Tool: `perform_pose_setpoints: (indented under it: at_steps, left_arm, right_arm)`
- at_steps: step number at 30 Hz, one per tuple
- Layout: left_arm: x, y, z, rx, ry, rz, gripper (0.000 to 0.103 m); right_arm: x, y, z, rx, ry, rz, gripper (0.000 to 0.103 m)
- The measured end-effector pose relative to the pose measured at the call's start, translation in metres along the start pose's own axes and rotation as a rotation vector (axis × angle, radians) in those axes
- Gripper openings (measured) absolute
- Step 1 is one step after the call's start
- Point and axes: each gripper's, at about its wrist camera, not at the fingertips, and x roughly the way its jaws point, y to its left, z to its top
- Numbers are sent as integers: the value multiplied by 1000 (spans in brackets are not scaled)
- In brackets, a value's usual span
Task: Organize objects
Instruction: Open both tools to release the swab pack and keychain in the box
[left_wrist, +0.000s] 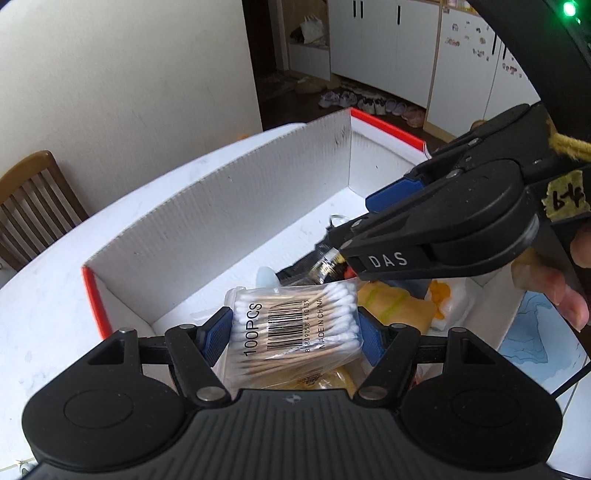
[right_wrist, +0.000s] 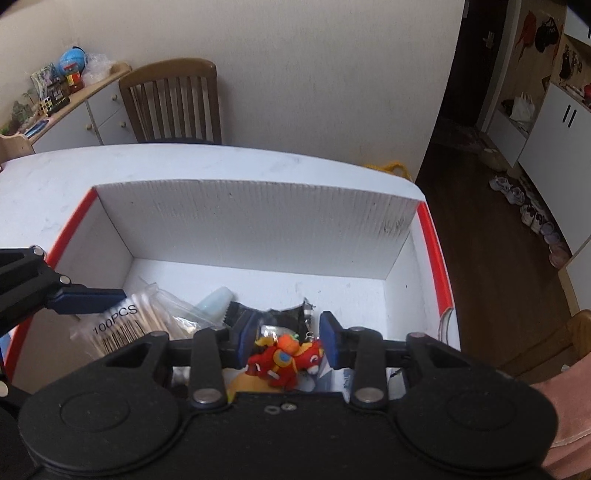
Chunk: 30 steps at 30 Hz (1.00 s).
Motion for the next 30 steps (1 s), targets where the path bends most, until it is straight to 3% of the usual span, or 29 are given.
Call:
perform_pose_setpoints:
  at_steps: [12,22,30]
  left_arm:
    - [18,-7,3,29,78,-13,70]
    - [7,-1,0,-26,49,-39,73]
    - [-19,5,-7,-51,-11,-49,73]
  right_arm:
    - [-3,-10,-8,14,13,8,42]
    - [-22,-9,-11,9,-17,26,52]
    - [-46,-1,-16,-11,-52,23,55]
